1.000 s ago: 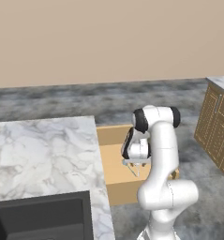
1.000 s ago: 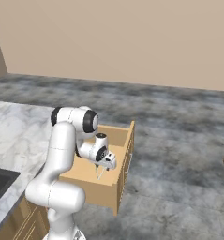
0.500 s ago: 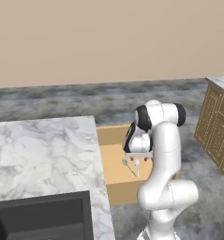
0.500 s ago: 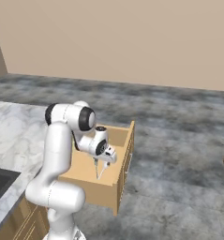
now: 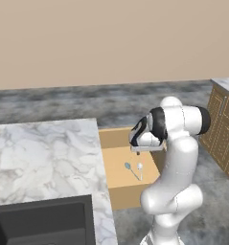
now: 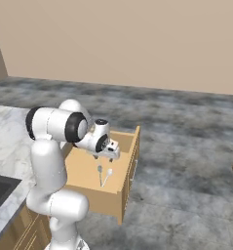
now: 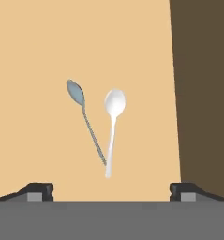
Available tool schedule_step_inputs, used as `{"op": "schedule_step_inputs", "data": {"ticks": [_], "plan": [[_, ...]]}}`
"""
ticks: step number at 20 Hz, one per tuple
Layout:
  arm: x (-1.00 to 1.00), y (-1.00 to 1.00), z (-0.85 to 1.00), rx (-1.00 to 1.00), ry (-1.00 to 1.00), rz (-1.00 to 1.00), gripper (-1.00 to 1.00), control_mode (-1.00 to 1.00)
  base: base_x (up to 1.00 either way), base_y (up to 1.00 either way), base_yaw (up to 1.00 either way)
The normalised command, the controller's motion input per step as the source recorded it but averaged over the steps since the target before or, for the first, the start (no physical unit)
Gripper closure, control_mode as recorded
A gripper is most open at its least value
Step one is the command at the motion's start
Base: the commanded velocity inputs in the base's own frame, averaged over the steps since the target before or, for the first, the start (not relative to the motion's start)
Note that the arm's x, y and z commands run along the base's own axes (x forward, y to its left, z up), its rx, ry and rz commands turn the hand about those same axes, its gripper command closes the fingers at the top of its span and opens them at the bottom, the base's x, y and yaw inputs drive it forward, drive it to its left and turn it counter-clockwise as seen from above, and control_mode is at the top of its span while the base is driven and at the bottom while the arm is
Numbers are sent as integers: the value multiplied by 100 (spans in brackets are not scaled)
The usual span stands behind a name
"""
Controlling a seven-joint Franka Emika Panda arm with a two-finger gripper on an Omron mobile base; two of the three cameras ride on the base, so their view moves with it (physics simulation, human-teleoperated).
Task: Organize the utensils by type. Pick up the wooden spoons from the counter and place them in the open cabinet. Then pick up the metallic utensils from the counter and place them in the open drawer.
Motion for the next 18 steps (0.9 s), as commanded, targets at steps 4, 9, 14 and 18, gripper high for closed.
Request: {"op": "schedule_step_inputs", "data": {"ticks": [4, 9, 14, 18], "plan": [[-53, 0, 94, 0, -20, 32, -100, -100, 0, 0, 0], [-67, -3, 88, 0, -21, 29, -100, -100, 0, 0, 0], [-81, -5, 74, -1, -25, 21, -100, -100, 0, 0, 0], [-73, -1, 72, -4, -11, 17, -100, -100, 0, 0, 0]]}}
